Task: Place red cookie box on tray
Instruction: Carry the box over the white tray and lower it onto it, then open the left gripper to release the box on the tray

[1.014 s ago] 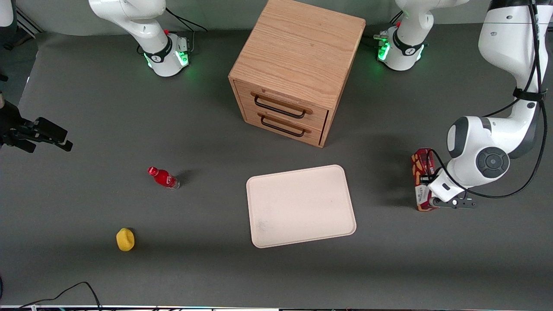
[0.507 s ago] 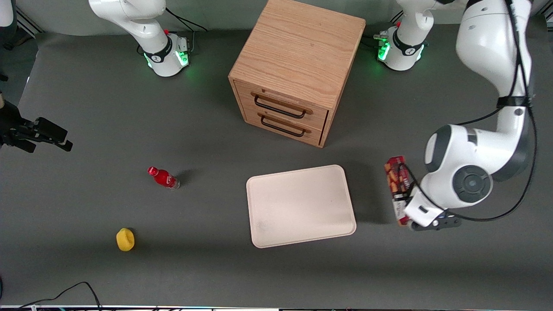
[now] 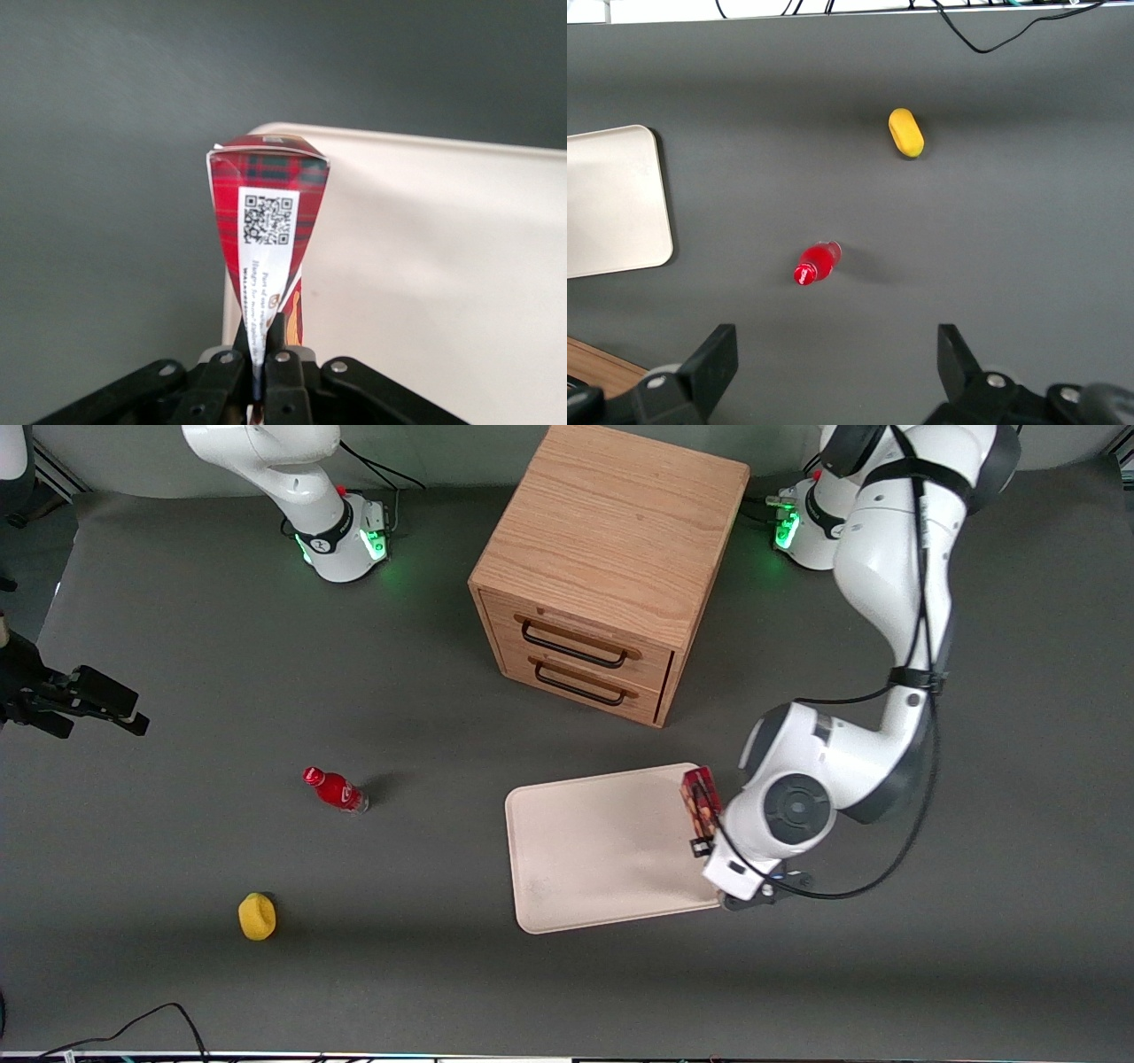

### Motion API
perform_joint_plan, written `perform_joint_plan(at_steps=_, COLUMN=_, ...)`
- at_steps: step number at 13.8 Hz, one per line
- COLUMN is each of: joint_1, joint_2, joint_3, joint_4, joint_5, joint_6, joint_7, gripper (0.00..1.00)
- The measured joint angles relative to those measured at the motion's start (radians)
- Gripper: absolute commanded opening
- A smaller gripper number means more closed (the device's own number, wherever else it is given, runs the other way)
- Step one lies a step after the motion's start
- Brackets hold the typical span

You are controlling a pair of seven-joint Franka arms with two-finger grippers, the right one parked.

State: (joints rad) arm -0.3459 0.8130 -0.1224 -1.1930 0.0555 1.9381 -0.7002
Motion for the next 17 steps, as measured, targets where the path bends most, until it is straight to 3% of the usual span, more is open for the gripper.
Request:
perform_joint_plan(at_steps=3, joint_1=-0.031, joint_2=0.018, joint_3=0.001, joint_4=0.000, joint_5=0.017, joint_6=0.001, joint_7=-0.003, gripper=0.00)
perform_joint_plan(at_steps=4, joint_1=-0.036, joint_2=0.025, joint_3=0.001, joint_4=0.000, joint_5=0.030, joint_6=0.002, joint_7=-0.003, gripper=0.07)
perform_joint_plan(at_steps=5, joint_1=-0.038, joint_2=0.034, joint_3=0.002, joint_4=-0.001, joint_5=0.043, joint_6=0.003, joint_7=-0.003, gripper=0.91)
perform_joint_plan(at_steps=6, joint_1=-0.038, joint_2=0.043, joint_3=0.003, joint_4=-0.002, joint_5=0.051, joint_6=0.013, joint_7=-0.003, gripper=1.00)
perform_joint_plan(at_steps=11, joint_1=-0.039, joint_2=0.050, joint_3=0.008, joint_4=-0.001, joint_5=0.059, joint_6=0.061, joint_7=-0.003, gripper=1.00)
perform_joint_plan(at_steps=17, joint_1=0.063, joint_2=-0.118, joint_3=0.018, joint_4=0.076, joint_5=0.032, joint_6=-0.262, joint_7=0.065, gripper=1.00)
